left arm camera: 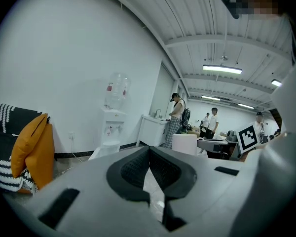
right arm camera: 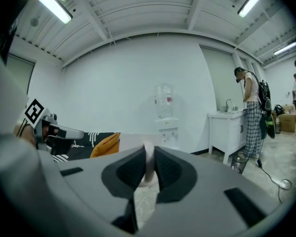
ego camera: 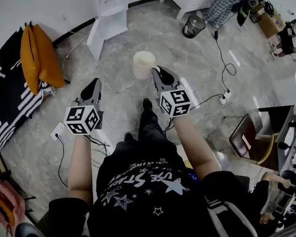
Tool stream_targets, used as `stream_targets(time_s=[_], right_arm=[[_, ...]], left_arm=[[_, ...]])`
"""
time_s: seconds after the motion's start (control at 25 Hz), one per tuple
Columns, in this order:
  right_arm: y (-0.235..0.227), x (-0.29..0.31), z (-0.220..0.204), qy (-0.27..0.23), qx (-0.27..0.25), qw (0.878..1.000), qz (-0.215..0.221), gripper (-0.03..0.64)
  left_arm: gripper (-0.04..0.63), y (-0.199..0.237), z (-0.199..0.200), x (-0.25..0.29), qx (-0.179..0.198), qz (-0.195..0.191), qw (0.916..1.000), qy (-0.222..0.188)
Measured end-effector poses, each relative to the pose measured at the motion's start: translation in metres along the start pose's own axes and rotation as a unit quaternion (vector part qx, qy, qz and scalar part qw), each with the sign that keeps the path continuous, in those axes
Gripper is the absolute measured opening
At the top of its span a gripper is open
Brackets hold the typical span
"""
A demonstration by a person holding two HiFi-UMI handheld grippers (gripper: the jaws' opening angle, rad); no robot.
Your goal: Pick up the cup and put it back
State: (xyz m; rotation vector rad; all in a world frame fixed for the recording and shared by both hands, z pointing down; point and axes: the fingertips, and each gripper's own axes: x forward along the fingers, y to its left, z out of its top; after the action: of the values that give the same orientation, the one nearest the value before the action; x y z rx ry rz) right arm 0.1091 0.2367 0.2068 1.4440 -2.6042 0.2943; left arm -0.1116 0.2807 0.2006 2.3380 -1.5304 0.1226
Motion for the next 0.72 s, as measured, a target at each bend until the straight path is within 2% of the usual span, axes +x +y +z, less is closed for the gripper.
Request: stream_targets(time_s=[0.16, 0.32, 0.72], right_arm=[[-0.013, 0.006, 0.003, -0.003, 0.003, 1.0, -0.002, 0.041], [-0.041, 0.032, 0.008, 0.001, 0.006, 1.0, -0.001, 0.041], [-0.159, 0.171, 0.022, 0.014, -0.001, 0.999, 0.039, 0.041]], left_arm=[[0.009, 0.0, 0.007, 0.013, 0.002, 0.001, 1.0, -0.004], [0.009, 0.004, 0.012, 0.048, -0.006, 0.003, 1.0, 0.001], [0.009, 0.05, 0.053, 0.207, -0.018, 0.057, 0.9982, -0.004]])
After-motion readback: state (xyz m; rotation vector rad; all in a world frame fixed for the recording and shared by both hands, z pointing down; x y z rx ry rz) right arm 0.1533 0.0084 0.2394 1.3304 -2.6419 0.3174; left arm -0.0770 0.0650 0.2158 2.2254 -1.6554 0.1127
